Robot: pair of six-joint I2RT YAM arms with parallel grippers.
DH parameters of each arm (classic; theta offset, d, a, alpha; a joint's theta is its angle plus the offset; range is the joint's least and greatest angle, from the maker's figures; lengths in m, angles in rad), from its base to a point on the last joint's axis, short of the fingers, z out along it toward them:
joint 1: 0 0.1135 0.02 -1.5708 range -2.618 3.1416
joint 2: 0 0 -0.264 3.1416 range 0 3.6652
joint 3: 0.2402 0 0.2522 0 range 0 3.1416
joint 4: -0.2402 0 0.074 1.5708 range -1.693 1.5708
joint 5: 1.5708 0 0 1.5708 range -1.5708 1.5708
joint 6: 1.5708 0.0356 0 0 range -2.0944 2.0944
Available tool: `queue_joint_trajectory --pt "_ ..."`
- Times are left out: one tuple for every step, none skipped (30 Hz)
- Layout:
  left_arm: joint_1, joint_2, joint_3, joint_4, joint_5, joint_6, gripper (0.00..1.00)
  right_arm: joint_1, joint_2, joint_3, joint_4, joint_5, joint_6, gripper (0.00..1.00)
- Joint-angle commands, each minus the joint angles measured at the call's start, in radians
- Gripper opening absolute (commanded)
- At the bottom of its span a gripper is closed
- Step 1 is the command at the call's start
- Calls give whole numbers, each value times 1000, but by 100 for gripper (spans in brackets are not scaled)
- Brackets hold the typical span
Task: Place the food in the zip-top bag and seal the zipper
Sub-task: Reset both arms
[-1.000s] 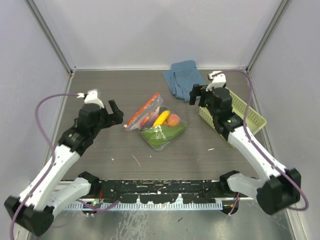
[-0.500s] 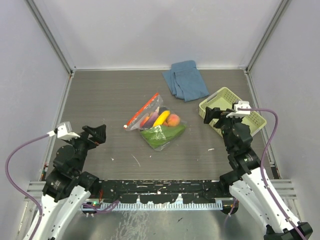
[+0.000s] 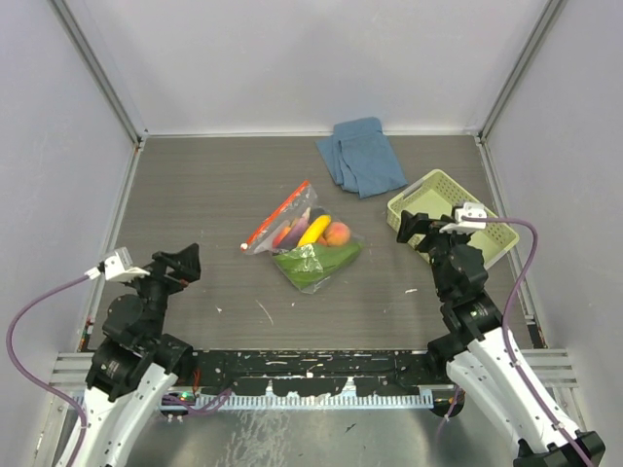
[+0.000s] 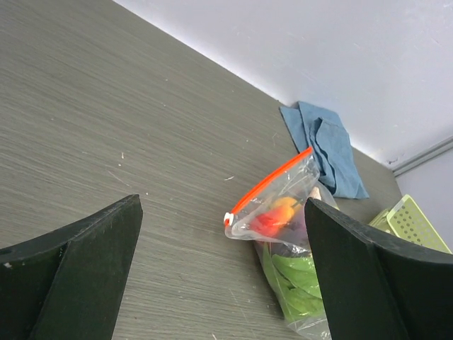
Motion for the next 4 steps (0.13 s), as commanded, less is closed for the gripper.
queue_joint_trajectory --pt "4 11 11 78 -9 16 98 -2 -11 7 72 25 9 100" --pt "3 11 12 79 -6 17 98 -3 -12 6 72 27 10 100" --pt "4 12 12 79 -2 18 98 -3 -12 5 72 28 10 100" --pt "4 14 12 81 1 20 98 -3 -11 7 72 26 9 100"
